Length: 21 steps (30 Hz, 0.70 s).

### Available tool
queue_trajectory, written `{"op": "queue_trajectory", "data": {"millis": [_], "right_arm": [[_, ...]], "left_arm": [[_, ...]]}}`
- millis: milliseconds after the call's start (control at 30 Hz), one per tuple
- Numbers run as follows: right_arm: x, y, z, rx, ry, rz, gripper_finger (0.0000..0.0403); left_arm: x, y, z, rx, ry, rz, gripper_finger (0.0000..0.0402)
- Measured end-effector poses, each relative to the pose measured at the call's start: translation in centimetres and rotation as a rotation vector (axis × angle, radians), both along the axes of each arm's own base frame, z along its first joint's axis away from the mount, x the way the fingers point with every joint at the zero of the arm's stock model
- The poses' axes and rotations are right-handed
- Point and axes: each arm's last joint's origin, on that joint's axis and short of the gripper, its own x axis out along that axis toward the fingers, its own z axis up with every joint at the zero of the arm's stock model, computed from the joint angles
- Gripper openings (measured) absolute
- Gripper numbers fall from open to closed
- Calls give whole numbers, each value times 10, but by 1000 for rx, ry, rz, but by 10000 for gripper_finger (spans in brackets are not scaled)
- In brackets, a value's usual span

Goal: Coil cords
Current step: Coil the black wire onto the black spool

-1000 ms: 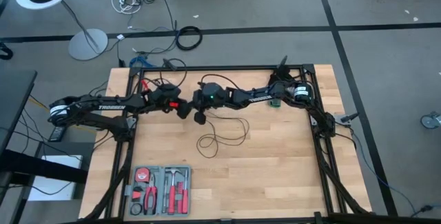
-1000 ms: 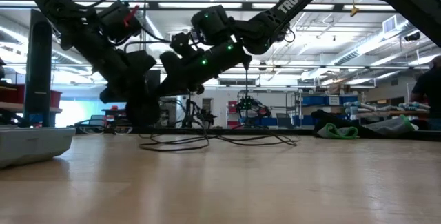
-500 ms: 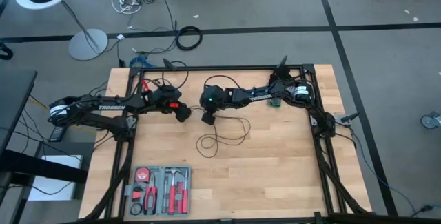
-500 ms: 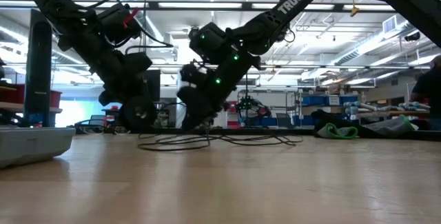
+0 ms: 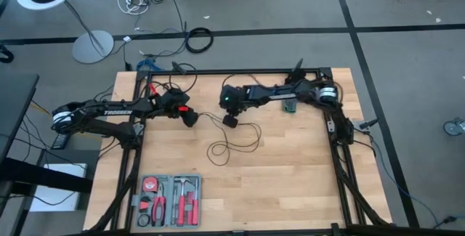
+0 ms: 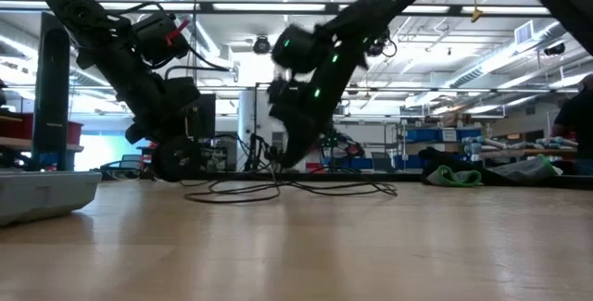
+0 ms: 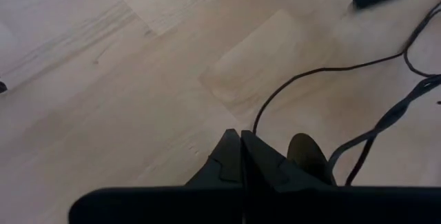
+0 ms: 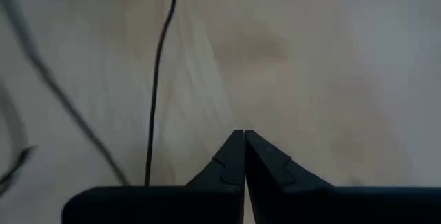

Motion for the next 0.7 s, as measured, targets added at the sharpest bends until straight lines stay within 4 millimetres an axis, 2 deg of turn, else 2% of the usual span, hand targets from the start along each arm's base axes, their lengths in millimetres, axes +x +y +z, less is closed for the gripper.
{"op": "queue_trajectory", "data": {"millis": [100,233,300,433,533,633,700], "right_arm": [[-21,2,17,-6,-47,-15,2],[-64,13,22,3,-160,-62,5],[-86,22,25,0,-321,-88,5],[-121,45,11,21,-719,-135,2],[-131,54,4,-44,-1014,-194,4],[-126,57,-14,-86,-1059,-191,8],[-114,57,-21,-74,-1054,-160,8]], "left_arm": [[0,0,0,0,1,0,0],[0,0,0,-1,2,-1,0],[0,0,0,1,0,-1,0],[0,0,0,4,-5,-2,0],[2,1,2,21,-14,-15,0],[3,1,3,30,-28,-17,0],[3,2,3,33,-35,-16,0]]}}
